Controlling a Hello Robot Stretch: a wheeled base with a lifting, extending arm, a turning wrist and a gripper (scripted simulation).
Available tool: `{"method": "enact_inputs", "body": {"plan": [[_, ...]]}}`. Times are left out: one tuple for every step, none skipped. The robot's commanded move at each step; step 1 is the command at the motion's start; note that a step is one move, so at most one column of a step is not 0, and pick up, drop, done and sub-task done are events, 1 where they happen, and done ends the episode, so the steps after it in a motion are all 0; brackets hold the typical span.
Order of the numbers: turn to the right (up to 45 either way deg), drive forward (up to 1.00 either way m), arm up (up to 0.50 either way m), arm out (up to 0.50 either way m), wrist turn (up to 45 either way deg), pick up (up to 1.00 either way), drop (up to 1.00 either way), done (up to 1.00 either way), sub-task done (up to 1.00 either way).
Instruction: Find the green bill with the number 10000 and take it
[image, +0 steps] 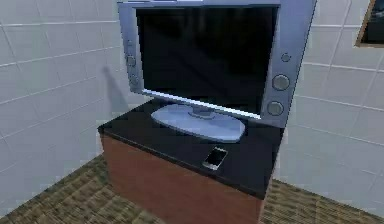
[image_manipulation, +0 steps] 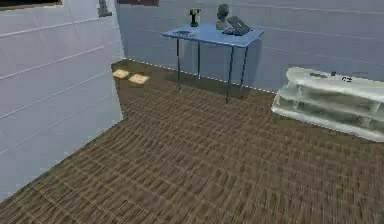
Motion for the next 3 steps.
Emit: {"method": "enact_inputs", "body": {"plan": [[45.0,0.00,0.00,0.00,0.0,0.00,0.00,0.00,0.00],[30.0,0.00,0.00,0.00,0.0,0.00,0.00,0.00,0.00],[3.0,0.00,0.00,0.00,0.0,0.00,0.00,0.00,0.00]]}}
